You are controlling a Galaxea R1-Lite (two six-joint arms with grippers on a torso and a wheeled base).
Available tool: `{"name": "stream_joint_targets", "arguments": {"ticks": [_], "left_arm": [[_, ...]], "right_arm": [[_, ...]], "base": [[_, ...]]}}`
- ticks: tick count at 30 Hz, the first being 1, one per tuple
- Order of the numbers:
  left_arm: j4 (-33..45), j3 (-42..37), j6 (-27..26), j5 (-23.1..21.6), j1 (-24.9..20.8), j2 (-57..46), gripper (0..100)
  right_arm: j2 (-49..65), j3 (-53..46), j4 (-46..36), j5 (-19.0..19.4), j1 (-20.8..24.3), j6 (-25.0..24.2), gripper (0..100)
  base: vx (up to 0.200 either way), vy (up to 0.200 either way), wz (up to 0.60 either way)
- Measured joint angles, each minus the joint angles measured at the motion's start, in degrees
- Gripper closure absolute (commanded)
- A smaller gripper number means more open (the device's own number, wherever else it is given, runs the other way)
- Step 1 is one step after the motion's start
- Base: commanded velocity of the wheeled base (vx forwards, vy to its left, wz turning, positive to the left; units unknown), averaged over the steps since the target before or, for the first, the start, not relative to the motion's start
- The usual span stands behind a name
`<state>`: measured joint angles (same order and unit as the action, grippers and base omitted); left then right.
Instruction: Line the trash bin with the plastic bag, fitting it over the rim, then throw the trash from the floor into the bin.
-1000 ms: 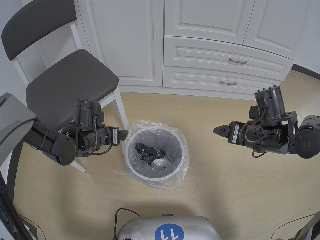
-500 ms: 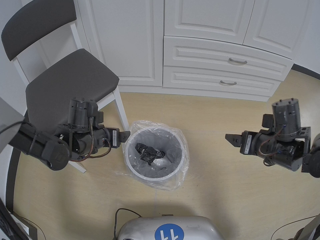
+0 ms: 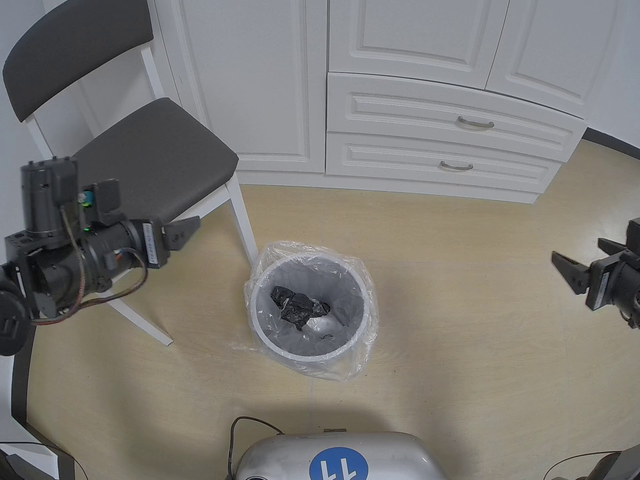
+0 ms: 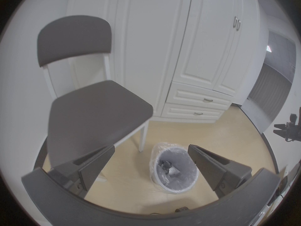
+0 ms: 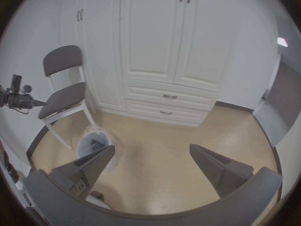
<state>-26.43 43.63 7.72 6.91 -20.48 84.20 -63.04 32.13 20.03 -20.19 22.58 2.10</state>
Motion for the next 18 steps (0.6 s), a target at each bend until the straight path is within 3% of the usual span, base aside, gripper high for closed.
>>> {"name": "stream_joint_targets", "arguments": {"ticks": [8, 18], "left_arm": [[3.50, -1.33, -2.39, -0.24, 5.49, -12.73, 0], [11.37, -2.32, -6.06, -0.05, 7.50, -28.77, 0]], "right_arm": [[11.11, -1.44, -1.37, 2.38, -12.39, 2.15, 0], [28.73, -0.39, -12.42, 5.22, -19.53, 2.44, 0]], "base": [[0.000, 0.000, 0.00], [0.000, 0.000, 0.00]]}}
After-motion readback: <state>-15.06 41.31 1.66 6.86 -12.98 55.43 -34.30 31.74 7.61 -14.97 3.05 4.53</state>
